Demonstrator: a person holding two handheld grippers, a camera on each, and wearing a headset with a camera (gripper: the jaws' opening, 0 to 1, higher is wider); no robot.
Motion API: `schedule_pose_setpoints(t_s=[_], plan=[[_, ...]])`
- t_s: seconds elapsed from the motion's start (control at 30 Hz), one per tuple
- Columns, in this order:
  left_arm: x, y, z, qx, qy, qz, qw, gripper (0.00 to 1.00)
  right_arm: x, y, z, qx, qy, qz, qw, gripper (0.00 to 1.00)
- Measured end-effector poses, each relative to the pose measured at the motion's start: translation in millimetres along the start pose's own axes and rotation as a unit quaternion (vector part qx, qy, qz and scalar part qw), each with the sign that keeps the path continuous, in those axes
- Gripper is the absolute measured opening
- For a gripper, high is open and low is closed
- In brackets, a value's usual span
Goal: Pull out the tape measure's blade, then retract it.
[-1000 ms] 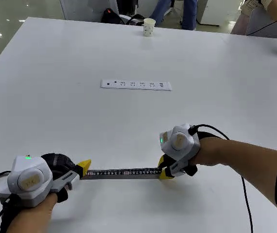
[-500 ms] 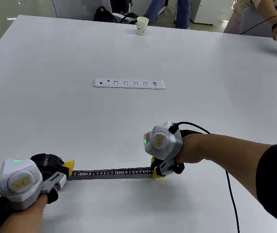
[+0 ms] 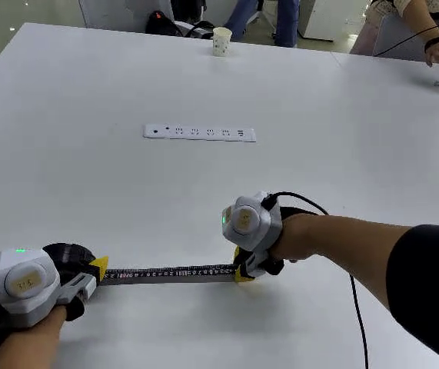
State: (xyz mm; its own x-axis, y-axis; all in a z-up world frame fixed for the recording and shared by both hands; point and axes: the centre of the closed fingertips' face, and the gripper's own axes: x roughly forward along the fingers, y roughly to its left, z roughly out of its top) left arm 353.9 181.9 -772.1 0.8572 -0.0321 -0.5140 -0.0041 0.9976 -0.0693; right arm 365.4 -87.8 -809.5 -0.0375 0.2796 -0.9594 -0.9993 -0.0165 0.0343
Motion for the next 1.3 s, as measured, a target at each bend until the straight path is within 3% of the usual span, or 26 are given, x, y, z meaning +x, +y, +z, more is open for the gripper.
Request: schedule_pose_setpoints(t_s=[0.13, 0.4, 0.5, 0.57, 0.8, 0.9, 1.3], plan=[[0.5, 1.0, -0.2, 0.005, 0.005, -0.002, 1.0000, 0.65, 0.9, 0.2, 0.0, 0.002, -0.003, -0.001, 1.0000, 0.10], [0.0, 0.8, -1.5, 0.012, 0.015, -0.003, 0.9998, 0.64, 2.6, 0.0, 1.5, -0.008, 0.016, 0.000, 0.9998, 0.10], [-0.3, 0.8, -2.2, 0.013, 0.016, -0.004, 0.9998, 0.64, 2.2, -0.7, 1.2, 0.007, 0.020, 0.000, 0.9998, 0.10], [0.3, 1.2, -2.6, 0.013, 0.016, -0.004, 0.9998, 0.64, 1.6, 0.0, 2.6, 0.048, 0.012, 0.001, 0.9988, 0.10], [4.6, 4.4, -3.1, 0.016, 0.016, -0.004, 0.9997, 0.64, 1.9, 1.3, 2.5, 0.022, 0.012, -0.003, 0.9997, 0.10], [5.5, 4.6, -3.5, 0.017, 0.020, -0.005, 0.9996, 0.64, 1.9, 0.0, 3.5, 0.036, 0.016, 0.001, 0.9992, 0.10], [4.0, 4.1, -5.2, 0.014, 0.029, -0.014, 0.9994, 0.63, 2.7, 1.1, 5.2, 0.031, 0.031, 0.002, 0.9990, 0.10]])
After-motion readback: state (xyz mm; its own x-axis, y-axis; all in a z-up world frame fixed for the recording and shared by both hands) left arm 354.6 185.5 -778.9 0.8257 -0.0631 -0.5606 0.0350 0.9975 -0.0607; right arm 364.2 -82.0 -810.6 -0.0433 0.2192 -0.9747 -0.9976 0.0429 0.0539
